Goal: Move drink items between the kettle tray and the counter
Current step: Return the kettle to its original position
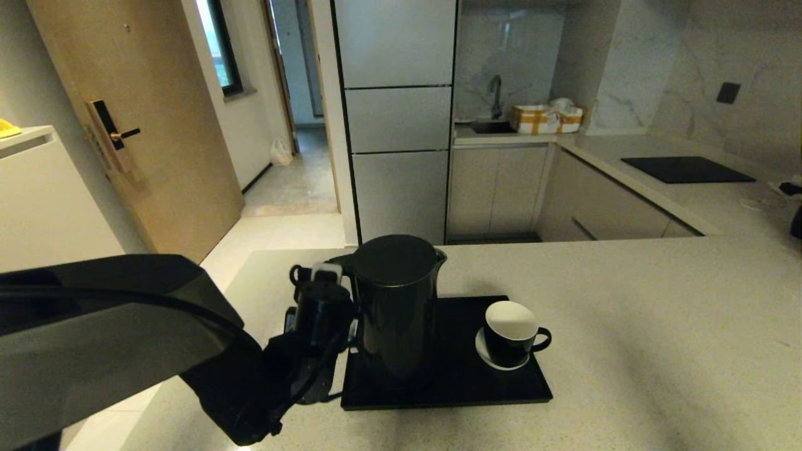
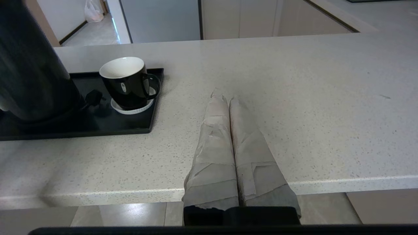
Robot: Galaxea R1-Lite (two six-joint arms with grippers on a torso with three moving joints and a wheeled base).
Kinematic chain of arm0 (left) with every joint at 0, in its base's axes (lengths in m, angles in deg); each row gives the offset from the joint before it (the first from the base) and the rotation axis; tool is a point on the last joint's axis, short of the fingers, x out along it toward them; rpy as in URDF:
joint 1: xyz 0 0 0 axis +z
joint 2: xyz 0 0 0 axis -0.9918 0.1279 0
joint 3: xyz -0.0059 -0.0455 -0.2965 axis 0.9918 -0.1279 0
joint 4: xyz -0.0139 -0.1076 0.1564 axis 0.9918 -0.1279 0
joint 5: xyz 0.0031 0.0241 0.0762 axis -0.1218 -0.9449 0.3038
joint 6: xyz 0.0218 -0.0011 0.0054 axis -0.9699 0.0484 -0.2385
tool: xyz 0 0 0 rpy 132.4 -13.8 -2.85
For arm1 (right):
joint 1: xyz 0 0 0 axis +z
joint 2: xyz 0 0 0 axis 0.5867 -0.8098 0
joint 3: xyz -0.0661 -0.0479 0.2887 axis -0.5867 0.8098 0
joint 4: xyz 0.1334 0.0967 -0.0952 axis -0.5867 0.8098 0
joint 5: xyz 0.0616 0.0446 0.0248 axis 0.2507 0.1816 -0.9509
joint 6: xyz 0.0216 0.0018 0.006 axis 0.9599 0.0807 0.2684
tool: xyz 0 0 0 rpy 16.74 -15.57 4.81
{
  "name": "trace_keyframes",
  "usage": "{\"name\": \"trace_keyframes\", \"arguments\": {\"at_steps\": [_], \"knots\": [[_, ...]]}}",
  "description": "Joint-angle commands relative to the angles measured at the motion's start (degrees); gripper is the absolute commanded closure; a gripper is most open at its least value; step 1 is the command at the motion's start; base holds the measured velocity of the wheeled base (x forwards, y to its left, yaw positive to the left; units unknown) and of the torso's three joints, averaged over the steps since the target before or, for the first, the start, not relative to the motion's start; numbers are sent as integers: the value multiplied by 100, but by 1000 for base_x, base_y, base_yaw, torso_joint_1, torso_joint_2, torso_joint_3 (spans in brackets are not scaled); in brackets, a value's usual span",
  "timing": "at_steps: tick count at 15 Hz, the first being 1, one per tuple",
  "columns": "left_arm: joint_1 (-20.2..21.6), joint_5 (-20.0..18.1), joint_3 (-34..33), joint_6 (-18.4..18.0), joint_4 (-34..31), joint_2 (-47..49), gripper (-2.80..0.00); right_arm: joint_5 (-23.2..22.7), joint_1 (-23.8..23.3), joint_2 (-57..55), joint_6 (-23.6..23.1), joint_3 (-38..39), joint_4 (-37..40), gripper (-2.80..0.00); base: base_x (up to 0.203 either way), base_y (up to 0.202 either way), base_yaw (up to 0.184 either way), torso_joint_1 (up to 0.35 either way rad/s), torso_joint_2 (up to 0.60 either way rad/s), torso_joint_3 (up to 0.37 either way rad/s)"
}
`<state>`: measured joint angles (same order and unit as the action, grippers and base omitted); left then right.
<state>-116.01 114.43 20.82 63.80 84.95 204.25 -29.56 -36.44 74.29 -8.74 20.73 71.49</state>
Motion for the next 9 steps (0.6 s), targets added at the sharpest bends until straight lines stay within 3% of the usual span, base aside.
{"name": "trace_keyframes", "arguments": {"at_steps": [1,9], "knots": [[4,247,-47,25,117,18,-280,-3,0,1,-3,1,1,0,0,0,0,0,0,0],[-210,208,-141,17,391,-181,-280,-3,0,1,-3,1,1,0,0,0,0,0,0,0]]}}
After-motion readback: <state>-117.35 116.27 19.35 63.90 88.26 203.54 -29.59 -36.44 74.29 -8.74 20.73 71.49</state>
